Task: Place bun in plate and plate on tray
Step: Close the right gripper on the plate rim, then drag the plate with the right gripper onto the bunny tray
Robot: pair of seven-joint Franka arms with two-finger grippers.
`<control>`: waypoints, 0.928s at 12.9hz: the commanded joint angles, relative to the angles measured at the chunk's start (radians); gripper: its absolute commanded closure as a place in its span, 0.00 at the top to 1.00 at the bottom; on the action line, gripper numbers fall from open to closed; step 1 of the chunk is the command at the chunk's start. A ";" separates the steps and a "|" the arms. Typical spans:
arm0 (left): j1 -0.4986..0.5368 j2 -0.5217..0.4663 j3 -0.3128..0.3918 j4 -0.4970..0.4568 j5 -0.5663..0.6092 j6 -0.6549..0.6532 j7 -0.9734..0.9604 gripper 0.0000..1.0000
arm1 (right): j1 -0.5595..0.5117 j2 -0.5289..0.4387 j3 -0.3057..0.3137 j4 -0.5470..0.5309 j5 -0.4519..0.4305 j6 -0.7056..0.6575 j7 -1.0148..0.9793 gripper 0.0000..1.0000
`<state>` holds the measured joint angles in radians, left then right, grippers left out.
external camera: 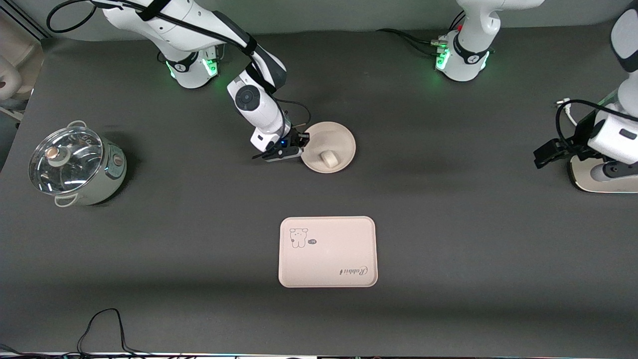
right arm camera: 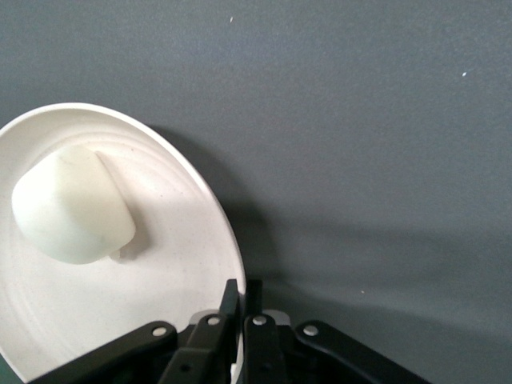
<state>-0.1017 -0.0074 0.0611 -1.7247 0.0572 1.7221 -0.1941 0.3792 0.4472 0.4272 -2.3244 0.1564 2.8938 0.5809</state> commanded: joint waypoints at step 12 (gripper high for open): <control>-0.032 0.023 -0.017 0.217 0.026 -0.216 0.074 1.00 | -0.063 -0.033 -0.011 0.399 0.074 -0.373 0.013 0.00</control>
<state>-0.1264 0.0010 0.0427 -1.5466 0.0758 1.5365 -0.1186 0.3258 0.3932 0.4182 -2.0226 0.2063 2.5932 0.5866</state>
